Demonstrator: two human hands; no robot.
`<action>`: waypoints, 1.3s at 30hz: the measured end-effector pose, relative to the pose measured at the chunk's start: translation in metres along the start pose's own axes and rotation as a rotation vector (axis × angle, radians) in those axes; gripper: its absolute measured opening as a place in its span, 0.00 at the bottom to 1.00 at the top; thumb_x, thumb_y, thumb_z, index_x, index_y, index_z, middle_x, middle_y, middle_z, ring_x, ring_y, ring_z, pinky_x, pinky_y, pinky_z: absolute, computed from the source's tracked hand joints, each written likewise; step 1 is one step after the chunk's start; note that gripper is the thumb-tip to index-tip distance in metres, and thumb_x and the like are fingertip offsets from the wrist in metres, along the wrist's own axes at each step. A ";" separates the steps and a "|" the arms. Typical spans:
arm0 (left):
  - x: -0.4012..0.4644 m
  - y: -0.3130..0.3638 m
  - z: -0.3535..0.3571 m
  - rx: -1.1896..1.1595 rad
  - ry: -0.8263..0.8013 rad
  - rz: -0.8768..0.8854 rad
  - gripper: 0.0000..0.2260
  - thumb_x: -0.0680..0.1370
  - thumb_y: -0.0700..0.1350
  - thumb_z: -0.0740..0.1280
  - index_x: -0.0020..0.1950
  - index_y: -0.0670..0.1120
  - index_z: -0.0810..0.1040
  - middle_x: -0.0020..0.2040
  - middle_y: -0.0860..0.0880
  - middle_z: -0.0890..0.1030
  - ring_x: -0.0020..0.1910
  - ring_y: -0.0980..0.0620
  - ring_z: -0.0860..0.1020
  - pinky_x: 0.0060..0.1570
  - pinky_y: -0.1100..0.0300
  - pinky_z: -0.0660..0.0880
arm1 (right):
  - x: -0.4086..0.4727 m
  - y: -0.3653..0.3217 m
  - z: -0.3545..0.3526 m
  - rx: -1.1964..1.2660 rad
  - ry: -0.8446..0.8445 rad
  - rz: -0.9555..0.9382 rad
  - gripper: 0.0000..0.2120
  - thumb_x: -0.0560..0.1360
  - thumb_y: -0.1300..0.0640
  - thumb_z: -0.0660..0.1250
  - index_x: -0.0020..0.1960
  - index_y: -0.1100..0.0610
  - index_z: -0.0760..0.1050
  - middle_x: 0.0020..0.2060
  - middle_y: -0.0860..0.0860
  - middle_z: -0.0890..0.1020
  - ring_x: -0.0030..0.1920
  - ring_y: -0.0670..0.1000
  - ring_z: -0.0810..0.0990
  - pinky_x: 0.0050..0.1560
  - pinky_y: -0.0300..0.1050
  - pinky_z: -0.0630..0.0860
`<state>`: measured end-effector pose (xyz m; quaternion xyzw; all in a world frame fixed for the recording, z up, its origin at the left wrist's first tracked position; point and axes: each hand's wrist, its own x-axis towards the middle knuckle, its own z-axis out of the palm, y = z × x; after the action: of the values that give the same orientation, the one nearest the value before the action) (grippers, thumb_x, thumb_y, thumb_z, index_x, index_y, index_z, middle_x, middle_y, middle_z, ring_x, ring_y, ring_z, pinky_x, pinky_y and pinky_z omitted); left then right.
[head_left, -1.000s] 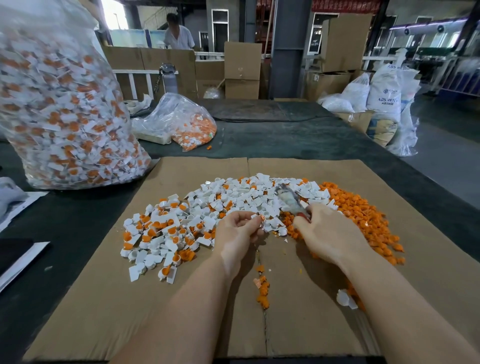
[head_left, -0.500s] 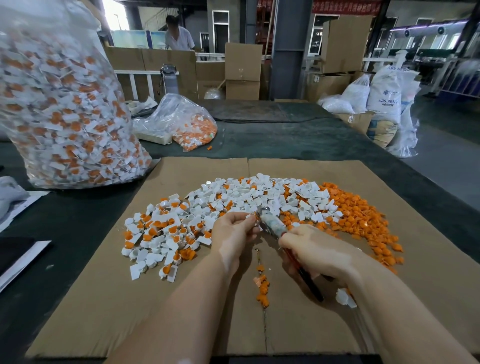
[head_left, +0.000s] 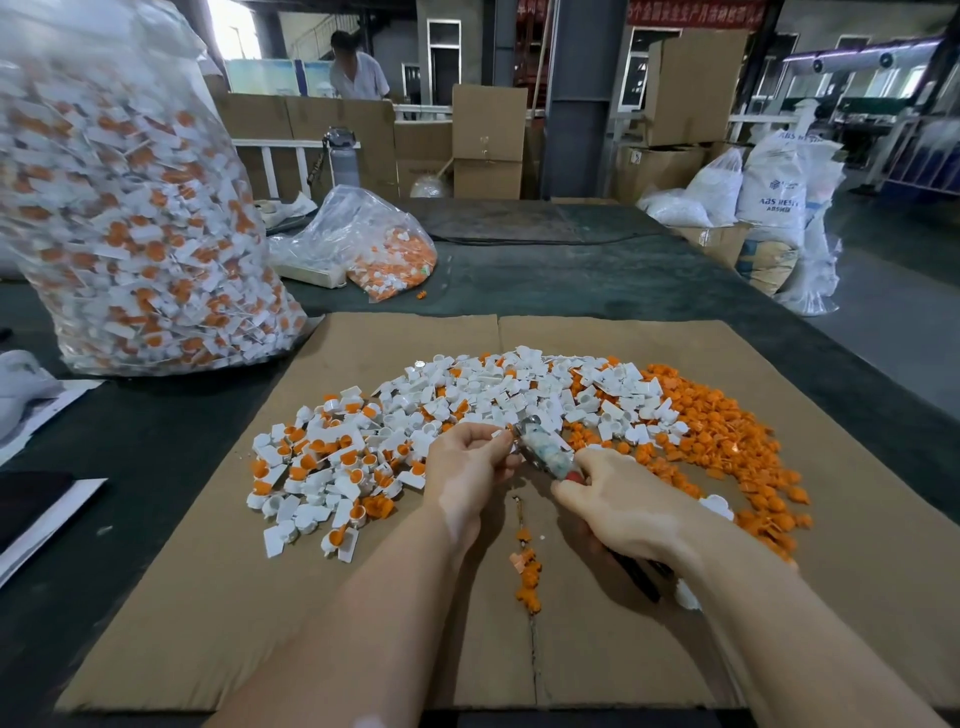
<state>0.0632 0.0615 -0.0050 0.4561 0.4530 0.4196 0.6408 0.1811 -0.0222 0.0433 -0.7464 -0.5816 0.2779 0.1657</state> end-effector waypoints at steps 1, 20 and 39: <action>-0.001 0.000 0.000 -0.003 -0.002 0.002 0.04 0.78 0.38 0.65 0.51 0.39 0.76 0.36 0.45 0.80 0.31 0.58 0.77 0.32 0.68 0.76 | 0.001 0.000 0.001 -0.002 0.015 -0.004 0.13 0.80 0.52 0.57 0.37 0.50 0.61 0.35 0.48 0.70 0.32 0.46 0.70 0.30 0.38 0.62; -0.003 -0.013 -0.005 0.439 0.001 0.299 0.12 0.80 0.43 0.63 0.61 0.51 0.79 0.55 0.59 0.77 0.60 0.61 0.72 0.60 0.67 0.64 | 0.029 0.048 0.013 -0.529 0.554 0.182 0.30 0.70 0.31 0.60 0.62 0.53 0.69 0.60 0.51 0.74 0.62 0.52 0.70 0.59 0.47 0.69; -0.009 -0.015 -0.003 0.714 -0.158 0.422 0.17 0.73 0.42 0.72 0.61 0.52 0.78 0.50 0.55 0.78 0.46 0.61 0.76 0.46 0.74 0.71 | 0.024 0.025 0.056 -0.002 0.719 -0.396 0.02 0.72 0.65 0.70 0.44 0.60 0.80 0.39 0.52 0.80 0.42 0.51 0.78 0.43 0.44 0.74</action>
<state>0.0602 0.0501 -0.0180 0.7631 0.4161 0.3221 0.3751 0.1709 -0.0102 -0.0206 -0.6696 -0.6195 -0.0383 0.4079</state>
